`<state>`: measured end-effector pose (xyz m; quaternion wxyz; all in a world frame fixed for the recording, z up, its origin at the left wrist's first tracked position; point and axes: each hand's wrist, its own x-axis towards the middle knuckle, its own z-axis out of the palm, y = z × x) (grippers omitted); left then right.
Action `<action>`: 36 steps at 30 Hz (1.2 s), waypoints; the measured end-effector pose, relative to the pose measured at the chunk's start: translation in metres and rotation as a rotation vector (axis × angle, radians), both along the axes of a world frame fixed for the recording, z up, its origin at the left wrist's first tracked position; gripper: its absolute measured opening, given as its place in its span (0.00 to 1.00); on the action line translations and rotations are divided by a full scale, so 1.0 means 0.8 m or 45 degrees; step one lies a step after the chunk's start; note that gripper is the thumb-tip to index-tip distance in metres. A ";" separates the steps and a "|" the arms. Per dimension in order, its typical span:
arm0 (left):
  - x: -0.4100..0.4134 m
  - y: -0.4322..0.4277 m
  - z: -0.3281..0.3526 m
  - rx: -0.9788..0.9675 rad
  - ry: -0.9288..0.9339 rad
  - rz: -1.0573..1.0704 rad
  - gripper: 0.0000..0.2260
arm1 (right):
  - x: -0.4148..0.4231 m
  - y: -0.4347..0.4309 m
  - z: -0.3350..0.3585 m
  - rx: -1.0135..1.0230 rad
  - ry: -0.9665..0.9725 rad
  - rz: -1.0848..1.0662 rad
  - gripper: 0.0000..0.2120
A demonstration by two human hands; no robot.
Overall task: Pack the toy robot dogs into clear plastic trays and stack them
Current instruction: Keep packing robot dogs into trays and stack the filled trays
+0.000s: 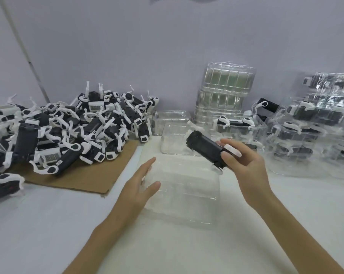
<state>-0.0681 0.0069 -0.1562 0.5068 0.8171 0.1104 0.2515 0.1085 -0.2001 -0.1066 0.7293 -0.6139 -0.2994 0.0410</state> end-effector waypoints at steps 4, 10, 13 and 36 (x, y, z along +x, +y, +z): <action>0.001 -0.009 -0.005 0.035 0.029 -0.119 0.33 | -0.011 0.003 -0.006 -0.189 -0.363 0.073 0.18; 0.002 -0.006 -0.008 0.104 0.030 -0.097 0.31 | -0.018 0.004 -0.017 -0.361 -0.595 0.173 0.21; 0.001 -0.005 -0.007 0.173 0.019 -0.080 0.28 | -0.016 0.003 -0.017 -0.397 -0.637 0.203 0.17; 0.001 -0.012 -0.004 0.288 -0.024 -0.012 0.20 | -0.004 -0.010 -0.005 -0.710 -0.728 0.263 0.13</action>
